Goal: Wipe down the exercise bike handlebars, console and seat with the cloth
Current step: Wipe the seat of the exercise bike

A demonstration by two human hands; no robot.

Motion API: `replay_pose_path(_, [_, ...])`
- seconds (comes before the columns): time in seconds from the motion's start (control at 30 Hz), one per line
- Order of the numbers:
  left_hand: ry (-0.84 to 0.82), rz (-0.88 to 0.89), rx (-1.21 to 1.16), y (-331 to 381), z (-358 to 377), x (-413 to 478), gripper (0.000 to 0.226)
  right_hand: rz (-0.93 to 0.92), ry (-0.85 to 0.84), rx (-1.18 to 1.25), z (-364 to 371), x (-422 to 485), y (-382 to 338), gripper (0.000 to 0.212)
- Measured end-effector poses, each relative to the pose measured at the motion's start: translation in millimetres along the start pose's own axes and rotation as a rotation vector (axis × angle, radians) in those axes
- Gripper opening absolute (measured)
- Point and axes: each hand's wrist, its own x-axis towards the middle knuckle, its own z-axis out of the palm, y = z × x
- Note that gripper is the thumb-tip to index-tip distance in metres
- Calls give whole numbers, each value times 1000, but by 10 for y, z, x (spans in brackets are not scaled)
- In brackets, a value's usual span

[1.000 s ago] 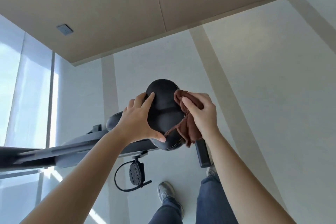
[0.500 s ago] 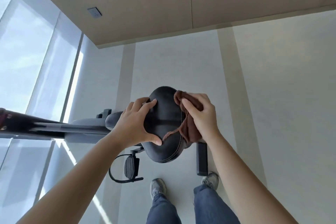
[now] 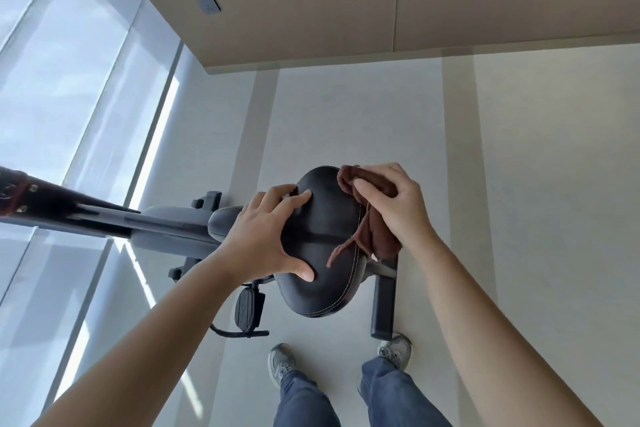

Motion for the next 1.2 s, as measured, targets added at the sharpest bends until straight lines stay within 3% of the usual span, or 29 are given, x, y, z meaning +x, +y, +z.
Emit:
replay_pose_path(0.13, [-9,6,15,-2,9,3,115,180,-392,-87,-57,612,-173,6])
replay_pose_path(0.23, [1,7,7,0,8,7,114,233,-456,-68,-43,700,-168,3])
replay_pose_path(0.4, [15,20,0,-25,29,30,114,43,-27,-26,44,206,-9,21])
replay_pose_path(0.53, [19,34,-16,-39,43,43,117,-17,214,-18,174,-283,22,23])
replay_pose_path(0.77, [59,115,-35,-89,87,42,112,40,571,86,522,-927,83,22])
replay_pose_path(1.1, [59,204,27,-180,82,45,107,79,1370,115,1470,-1254,11,21])
replay_pose_path(1.2, [19,209,-53,-239,43,44,93,83,1457,73,1698,-1257,-39,24])
